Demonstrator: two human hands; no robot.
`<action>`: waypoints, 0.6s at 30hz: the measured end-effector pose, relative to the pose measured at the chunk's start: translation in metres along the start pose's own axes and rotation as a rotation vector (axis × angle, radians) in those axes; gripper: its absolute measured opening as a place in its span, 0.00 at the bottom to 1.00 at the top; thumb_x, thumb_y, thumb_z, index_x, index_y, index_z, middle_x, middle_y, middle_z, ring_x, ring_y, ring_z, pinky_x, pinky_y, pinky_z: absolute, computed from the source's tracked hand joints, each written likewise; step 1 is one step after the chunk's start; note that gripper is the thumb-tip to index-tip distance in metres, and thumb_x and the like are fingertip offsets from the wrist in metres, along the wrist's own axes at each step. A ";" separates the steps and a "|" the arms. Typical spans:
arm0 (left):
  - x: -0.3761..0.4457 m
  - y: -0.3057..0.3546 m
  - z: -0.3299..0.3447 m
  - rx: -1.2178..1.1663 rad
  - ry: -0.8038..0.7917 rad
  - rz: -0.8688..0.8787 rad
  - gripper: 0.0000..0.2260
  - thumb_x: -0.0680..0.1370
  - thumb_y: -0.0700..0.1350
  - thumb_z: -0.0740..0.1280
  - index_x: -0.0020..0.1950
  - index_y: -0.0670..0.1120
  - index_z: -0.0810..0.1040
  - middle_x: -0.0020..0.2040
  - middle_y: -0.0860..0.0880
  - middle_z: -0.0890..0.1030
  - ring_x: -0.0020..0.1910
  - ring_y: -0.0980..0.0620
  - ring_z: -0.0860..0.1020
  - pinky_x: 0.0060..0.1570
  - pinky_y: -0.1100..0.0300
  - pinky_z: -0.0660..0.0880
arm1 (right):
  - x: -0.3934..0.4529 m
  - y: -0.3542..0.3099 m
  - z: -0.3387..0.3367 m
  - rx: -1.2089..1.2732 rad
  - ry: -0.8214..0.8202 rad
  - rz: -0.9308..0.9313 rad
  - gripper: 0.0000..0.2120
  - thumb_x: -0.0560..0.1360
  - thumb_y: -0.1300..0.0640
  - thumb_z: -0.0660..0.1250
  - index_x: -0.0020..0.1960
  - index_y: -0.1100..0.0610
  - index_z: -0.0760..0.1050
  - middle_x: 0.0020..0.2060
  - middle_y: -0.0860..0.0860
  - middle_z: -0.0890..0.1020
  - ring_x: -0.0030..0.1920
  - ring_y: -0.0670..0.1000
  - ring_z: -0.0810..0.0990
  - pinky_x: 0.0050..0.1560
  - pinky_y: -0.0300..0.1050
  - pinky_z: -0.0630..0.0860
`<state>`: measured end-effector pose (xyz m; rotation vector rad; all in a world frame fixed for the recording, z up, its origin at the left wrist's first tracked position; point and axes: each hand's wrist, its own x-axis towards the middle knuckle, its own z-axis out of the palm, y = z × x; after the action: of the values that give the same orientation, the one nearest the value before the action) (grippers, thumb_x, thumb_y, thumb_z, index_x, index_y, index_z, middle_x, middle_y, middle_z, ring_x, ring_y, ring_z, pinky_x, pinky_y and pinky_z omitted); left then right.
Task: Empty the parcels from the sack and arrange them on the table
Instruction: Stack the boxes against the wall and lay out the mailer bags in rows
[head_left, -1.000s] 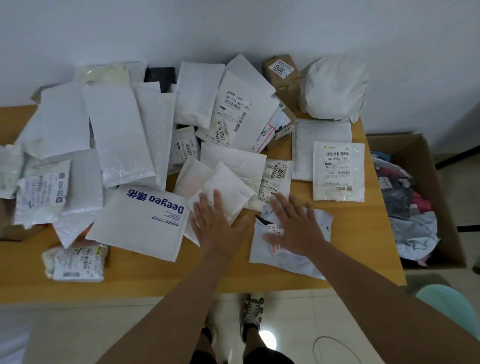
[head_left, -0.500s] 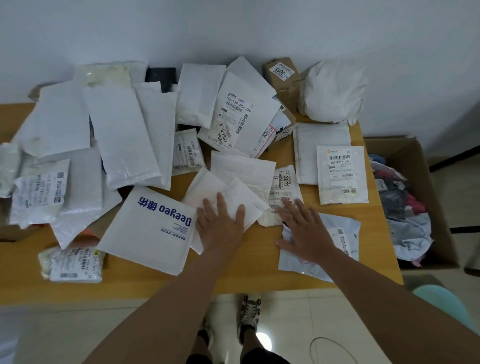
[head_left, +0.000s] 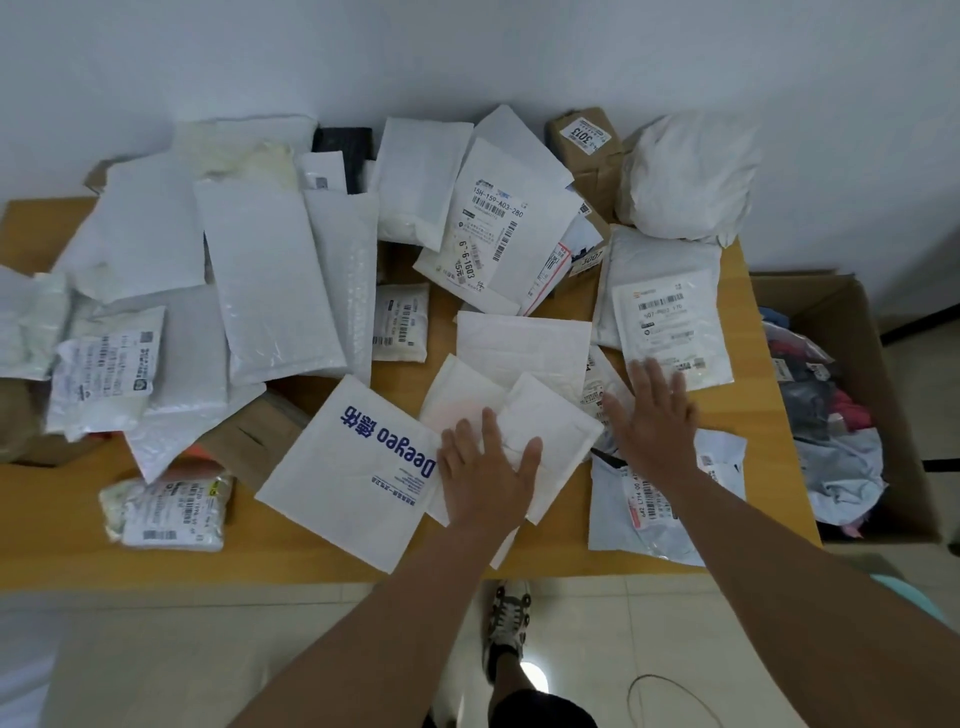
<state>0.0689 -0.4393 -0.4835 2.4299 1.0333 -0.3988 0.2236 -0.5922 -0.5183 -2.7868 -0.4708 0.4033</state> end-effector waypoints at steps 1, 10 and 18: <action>-0.002 0.002 0.001 -0.014 0.005 0.004 0.39 0.76 0.72 0.45 0.79 0.50 0.49 0.77 0.42 0.55 0.77 0.40 0.51 0.75 0.43 0.50 | -0.003 0.001 -0.001 -0.020 0.070 0.015 0.37 0.76 0.31 0.43 0.77 0.51 0.58 0.78 0.53 0.59 0.77 0.63 0.53 0.71 0.70 0.53; -0.014 0.007 0.012 -0.040 -0.040 -0.018 0.37 0.78 0.69 0.46 0.80 0.50 0.45 0.80 0.42 0.44 0.79 0.41 0.42 0.76 0.44 0.42 | -0.052 0.014 0.014 -0.093 -0.018 0.245 0.43 0.72 0.27 0.40 0.77 0.53 0.58 0.77 0.58 0.59 0.76 0.67 0.53 0.68 0.73 0.56; -0.019 0.000 0.004 -0.119 0.174 0.030 0.36 0.77 0.69 0.44 0.78 0.49 0.59 0.78 0.43 0.59 0.77 0.41 0.55 0.74 0.43 0.52 | -0.050 -0.004 -0.005 0.132 0.257 0.156 0.38 0.78 0.31 0.39 0.72 0.58 0.64 0.73 0.59 0.67 0.75 0.64 0.59 0.69 0.74 0.56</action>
<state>0.0555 -0.4524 -0.4786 2.4020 1.0591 -0.1129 0.1783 -0.6077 -0.5011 -2.7032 -0.1623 0.1007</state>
